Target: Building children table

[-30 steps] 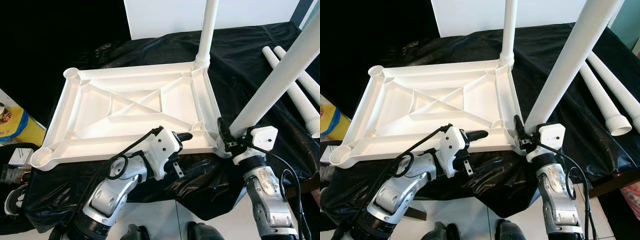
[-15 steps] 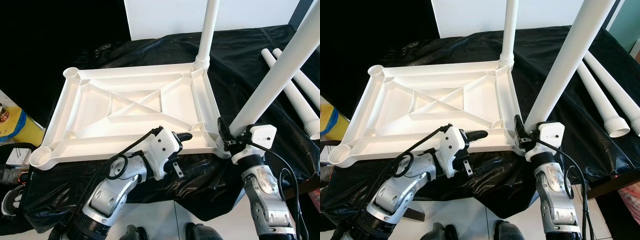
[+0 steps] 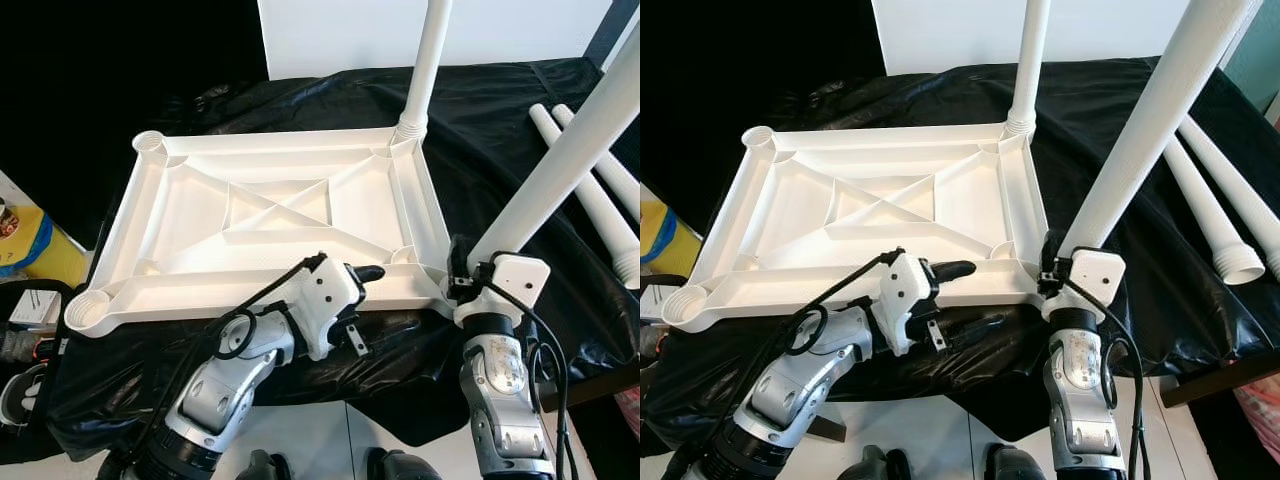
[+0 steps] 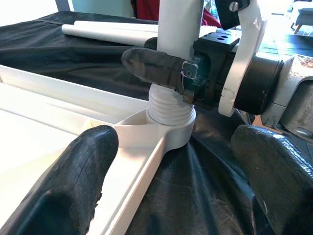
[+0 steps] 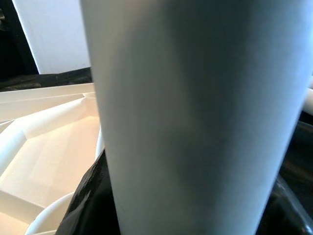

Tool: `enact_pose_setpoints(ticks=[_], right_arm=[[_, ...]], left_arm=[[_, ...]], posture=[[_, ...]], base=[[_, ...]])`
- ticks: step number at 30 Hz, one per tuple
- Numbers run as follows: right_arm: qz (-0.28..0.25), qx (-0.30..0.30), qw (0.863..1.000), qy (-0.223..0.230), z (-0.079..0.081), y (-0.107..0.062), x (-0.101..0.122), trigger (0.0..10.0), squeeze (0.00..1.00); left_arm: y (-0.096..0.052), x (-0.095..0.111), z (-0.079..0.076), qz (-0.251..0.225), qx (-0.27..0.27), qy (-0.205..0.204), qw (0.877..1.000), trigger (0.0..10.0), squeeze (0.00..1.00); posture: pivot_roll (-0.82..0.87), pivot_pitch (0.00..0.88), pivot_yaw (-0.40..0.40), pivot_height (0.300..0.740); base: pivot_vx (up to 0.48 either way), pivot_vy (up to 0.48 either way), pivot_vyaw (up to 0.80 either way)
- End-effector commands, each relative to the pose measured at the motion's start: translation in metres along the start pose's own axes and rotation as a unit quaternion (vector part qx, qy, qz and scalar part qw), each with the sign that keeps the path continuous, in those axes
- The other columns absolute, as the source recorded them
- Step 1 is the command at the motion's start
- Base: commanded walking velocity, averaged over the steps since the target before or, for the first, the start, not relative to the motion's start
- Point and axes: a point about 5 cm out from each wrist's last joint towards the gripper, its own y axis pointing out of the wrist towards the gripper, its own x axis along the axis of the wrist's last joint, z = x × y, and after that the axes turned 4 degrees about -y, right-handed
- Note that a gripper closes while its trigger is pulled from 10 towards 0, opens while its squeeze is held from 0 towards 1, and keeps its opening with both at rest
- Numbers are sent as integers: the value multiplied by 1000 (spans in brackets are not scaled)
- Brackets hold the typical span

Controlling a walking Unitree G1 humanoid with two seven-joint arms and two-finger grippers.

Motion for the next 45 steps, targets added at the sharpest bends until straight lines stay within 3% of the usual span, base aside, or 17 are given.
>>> enact_pose_setpoints(ticks=[1,14,15,28,29,32,36,45], right_arm=[[89,-23,996,3,-11,-13,-34,10000,0],[57,-8,998,3,-10,-10,-25,10000,0],[49,-1,999,7,-11,-10,-23,10000,1000],[9,98,995,4,-22,-1,-7,10000,1000],[8,125,992,-1,-25,1,-4,10000,0],[0,162,987,-14,-28,4,0,10000,0],[4,262,965,-36,-32,10,5,10000,0],[6,317,946,-62,-39,21,7,10000,0]], left_arm=[[1,2,-3,-2,-12,7,1000,10000,0],[1,1,-3,0,-16,9,1000,10000,0],[1,1,-3,1,-16,9,1000,10000,0],[2,2,-5,0,-19,7,1000,10000,0],[2,2,-5,0,-18,7,1000,10000,0],[3,2,-5,-1,-18,7,1000,10000,0],[3,3,-4,-1,-17,8,1000,10000,0],[3,3,-3,-1,-17,8,1000,10000,0]], posture=[[-138,153,50,740],[-141,140,58,740],[-141,140,57,740],[-144,145,56,740],[-144,145,57,740],[-146,146,58,740],[-150,152,65,740],[-151,155,70,740]], base=[[0,0,0],[0,0,0],[0,0,0],[0,0,0],[0,0,0],[0,0,0],[0,0,0],[0,0,0]])
